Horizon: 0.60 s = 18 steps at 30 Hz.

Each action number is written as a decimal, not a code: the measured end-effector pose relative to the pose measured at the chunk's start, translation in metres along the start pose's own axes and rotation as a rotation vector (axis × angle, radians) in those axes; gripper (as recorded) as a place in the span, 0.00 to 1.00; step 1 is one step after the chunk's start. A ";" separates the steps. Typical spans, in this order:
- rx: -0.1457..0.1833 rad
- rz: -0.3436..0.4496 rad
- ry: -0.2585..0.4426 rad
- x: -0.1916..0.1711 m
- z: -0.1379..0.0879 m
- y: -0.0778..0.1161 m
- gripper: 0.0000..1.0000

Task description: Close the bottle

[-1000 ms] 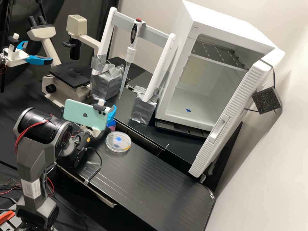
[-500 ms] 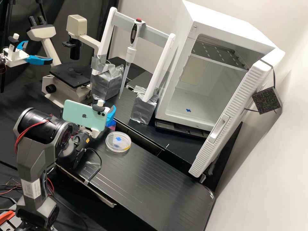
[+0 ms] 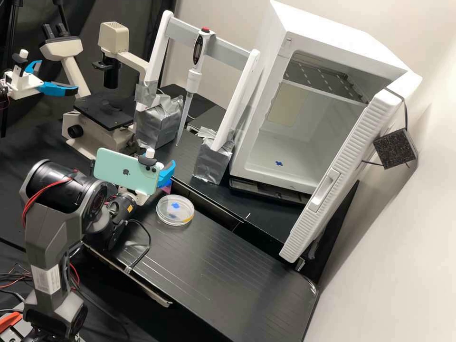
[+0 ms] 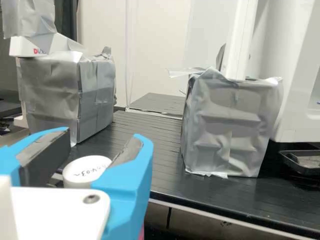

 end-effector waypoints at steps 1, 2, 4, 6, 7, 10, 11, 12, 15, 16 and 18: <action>0.000 0.002 0.001 -0.001 0.000 0.001 1.00; 0.000 0.002 0.002 -0.002 -0.001 0.001 1.00; 0.000 0.005 0.004 -0.004 -0.001 0.002 1.00; 0.001 0.012 0.011 -0.005 -0.004 0.005 1.00; 0.001 0.016 0.015 -0.007 -0.005 0.006 1.00; 0.007 0.032 0.025 -0.012 -0.007 0.011 1.00; 0.017 0.035 0.028 -0.015 -0.007 0.013 1.00; 0.023 0.042 0.034 -0.017 -0.008 0.015 1.00; 0.042 0.075 0.027 -0.023 -0.005 0.024 1.00; 0.046 0.089 0.026 -0.024 -0.005 0.027 1.00; 0.050 0.121 0.019 -0.027 -0.004 0.033 1.00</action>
